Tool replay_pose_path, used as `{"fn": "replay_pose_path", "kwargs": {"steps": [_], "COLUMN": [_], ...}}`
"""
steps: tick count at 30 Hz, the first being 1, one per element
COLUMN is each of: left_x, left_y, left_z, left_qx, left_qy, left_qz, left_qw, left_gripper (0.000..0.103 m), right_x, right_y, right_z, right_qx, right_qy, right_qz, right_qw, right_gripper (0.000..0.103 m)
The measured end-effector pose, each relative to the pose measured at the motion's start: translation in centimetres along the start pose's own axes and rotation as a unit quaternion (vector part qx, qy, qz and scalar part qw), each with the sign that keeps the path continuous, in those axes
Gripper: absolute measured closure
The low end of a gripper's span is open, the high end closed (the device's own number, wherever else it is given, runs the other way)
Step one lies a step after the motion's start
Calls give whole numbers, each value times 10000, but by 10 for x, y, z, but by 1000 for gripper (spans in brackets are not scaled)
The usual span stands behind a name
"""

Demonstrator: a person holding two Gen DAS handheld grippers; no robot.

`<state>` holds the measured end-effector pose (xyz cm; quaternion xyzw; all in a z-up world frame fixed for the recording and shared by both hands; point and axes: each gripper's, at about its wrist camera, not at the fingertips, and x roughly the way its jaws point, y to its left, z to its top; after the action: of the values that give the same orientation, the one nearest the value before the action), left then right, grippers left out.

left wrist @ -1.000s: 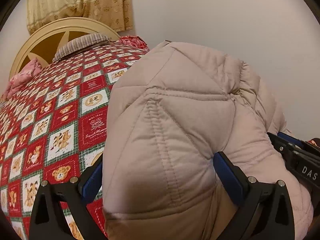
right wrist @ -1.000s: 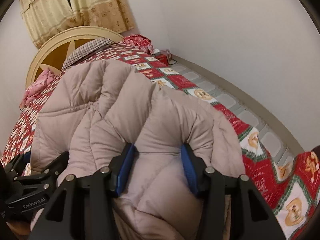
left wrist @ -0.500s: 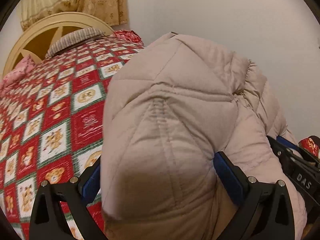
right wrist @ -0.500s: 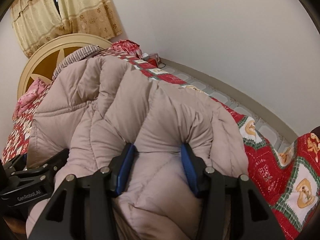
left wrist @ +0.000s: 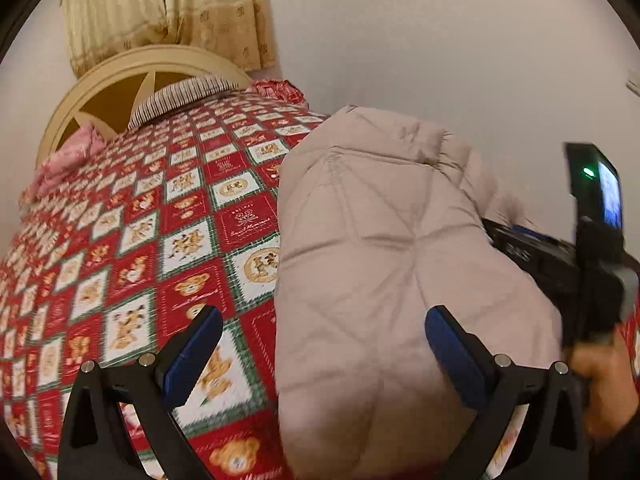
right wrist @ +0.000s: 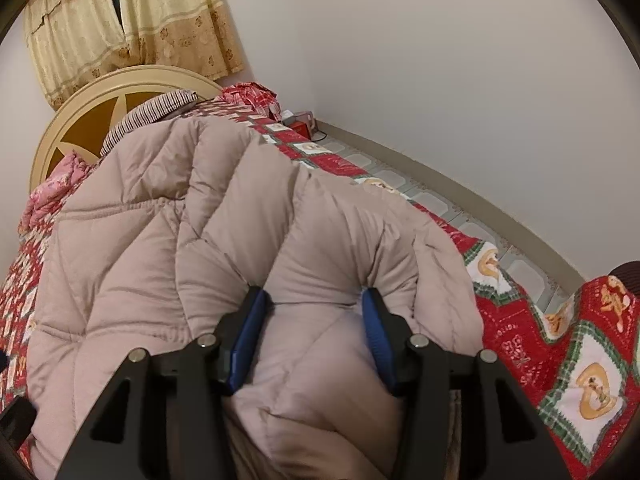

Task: Fold large clothes
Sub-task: 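Lower the folded jacket onto the quilt and open both grippers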

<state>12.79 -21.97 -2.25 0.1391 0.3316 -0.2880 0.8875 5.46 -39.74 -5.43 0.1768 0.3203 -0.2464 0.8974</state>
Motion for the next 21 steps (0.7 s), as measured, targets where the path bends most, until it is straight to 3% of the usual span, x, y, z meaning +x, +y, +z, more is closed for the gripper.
{"fn": "replay_pose_path", "kwargs": {"steps": [4, 6, 8, 11, 16, 21], "left_x": [-14, -16, -19, -30, -44, -56], "left_y": [-2, -5, -8, -14, -24, -30], "left_z": [-8, -12, -15, -20, -31, -42], "left_qx": [119, 155, 214, 342, 484, 582], "left_qy": [-22, 77, 114, 4, 2, -5], "left_qz": [112, 104, 103, 146, 188, 260], "left_qw": [9999, 9998, 9997, 9993, 9987, 9980], "left_gripper": [1, 1, 1, 1, 1, 1], "right_x": [-18, -33, -51, -72, -113, -137], "right_y": [1, -2, -13, -25, -29, -41], "right_z": [-6, -12, -23, -41, -66, -82], "right_qx": [-120, -41, 258, 457, 231, 156], "right_qy": [-21, -84, -101, -118, -180, 102], "right_qz": [-207, -222, -30, 302, 272, 190], "right_qw": [9997, 9997, 9996, 9984, 9992, 9996], "right_gripper": [42, 28, 23, 23, 23, 23]}}
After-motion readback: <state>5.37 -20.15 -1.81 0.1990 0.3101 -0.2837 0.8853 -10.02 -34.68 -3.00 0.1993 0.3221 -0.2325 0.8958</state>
